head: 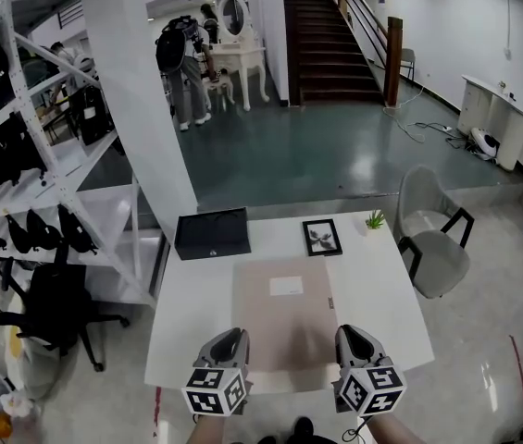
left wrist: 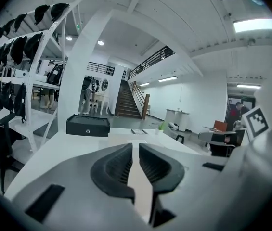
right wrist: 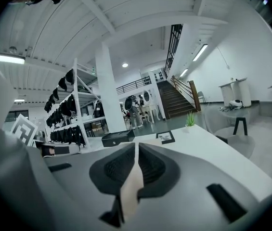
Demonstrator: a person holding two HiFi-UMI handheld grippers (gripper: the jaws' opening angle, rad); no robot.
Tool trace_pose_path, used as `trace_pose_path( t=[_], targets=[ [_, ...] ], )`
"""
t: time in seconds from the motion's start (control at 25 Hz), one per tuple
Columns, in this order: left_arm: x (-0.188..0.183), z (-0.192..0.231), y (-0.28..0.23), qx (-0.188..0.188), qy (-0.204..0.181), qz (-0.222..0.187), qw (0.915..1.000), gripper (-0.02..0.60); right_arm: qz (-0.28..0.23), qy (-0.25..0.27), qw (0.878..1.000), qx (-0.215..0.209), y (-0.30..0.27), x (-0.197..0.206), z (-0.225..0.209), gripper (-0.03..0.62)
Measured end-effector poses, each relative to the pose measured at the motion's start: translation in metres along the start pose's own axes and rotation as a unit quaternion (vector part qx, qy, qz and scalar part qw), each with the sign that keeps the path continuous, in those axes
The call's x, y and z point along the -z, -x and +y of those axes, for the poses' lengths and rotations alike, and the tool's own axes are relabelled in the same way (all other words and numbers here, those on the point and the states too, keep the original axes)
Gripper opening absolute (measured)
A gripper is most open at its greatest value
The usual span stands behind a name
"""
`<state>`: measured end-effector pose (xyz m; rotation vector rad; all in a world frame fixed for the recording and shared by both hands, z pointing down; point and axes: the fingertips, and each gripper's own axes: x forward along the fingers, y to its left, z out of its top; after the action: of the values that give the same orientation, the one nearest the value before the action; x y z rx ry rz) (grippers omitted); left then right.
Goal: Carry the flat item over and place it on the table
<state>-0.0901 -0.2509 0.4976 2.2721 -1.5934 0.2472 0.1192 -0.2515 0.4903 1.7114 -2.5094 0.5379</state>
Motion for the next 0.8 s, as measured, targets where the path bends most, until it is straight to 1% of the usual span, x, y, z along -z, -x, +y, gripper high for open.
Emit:
trace_pose_path(
  t=[0.2,0.36,0.8],
  targets=[
    [-0.004,-0.009,0.008,0.004,-0.008,-0.012,0.9999,0.032,-0.002,-0.004,1.000,0.000,0.008,0.000,0.003,0.008],
    [-0.001,-0.011,0.012,0.004,-0.002,-0.013,0.9999,0.031,0.003,-0.009,1.000,0.002,0.011,0.003,0.002,0.002],
    [0.002,-0.006,0.019,-0.005,0.000,-0.011,0.9999,0.031,0.005,-0.005,1.000,-0.021,0.015,0.001,0.012,0.000]
  ],
)
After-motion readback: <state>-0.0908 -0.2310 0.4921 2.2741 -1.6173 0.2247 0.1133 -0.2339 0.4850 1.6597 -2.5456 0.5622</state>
